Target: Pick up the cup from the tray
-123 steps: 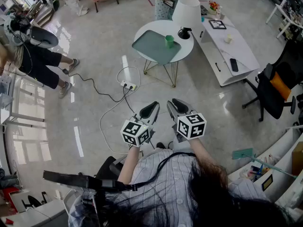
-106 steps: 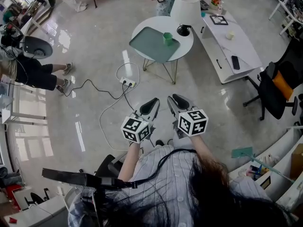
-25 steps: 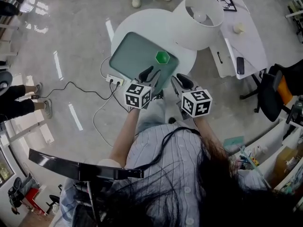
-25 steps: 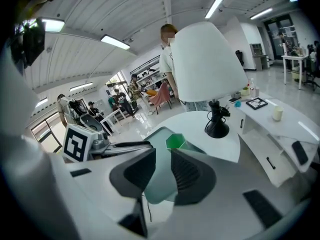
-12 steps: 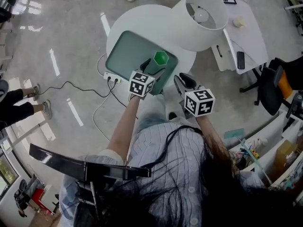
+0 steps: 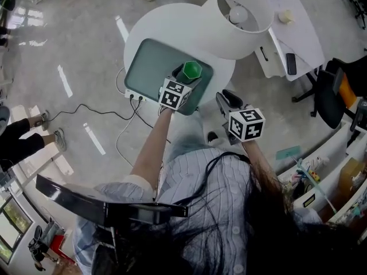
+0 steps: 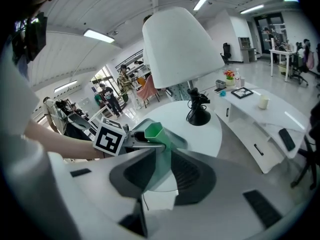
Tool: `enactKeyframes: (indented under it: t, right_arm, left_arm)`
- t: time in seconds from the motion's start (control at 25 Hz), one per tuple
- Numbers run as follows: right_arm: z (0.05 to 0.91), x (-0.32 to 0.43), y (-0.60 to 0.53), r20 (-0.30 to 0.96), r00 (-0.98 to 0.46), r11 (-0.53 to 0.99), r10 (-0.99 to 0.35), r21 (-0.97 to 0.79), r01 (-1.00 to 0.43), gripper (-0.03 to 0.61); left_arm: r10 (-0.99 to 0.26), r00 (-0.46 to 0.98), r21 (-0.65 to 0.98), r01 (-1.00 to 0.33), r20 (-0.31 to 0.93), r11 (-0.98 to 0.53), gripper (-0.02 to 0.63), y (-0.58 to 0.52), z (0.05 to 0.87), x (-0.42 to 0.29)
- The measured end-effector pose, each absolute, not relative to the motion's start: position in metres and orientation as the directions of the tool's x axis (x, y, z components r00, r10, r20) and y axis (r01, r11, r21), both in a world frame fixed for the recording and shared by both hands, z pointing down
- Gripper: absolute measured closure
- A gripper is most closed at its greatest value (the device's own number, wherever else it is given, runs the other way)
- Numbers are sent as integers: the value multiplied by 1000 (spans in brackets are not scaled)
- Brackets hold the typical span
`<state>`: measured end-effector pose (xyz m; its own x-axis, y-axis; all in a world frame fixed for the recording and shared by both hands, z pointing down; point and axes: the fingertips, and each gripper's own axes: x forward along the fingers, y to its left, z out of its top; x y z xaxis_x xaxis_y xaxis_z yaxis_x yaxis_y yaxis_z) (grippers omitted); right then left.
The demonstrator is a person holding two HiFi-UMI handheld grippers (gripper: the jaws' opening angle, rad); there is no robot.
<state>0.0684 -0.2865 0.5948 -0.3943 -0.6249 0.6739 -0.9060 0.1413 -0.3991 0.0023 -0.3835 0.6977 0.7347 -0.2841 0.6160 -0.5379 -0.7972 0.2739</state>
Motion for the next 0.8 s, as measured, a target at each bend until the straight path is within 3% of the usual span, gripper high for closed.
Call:
enactKeyframes:
  t: [0.36, 0.8]
  right_arm:
    - [602, 77, -272, 695, -368, 90, -617, -403, -911, 469]
    - [606, 96, -255, 700, -341, 50, -628, -401, -915, 469]
  left_arm:
    - [-219, 741, 257, -469, 634, -845, 259, -386, 708, 23]
    - [-267, 733, 245, -510, 625, -825, 272, -390, 698, 27]
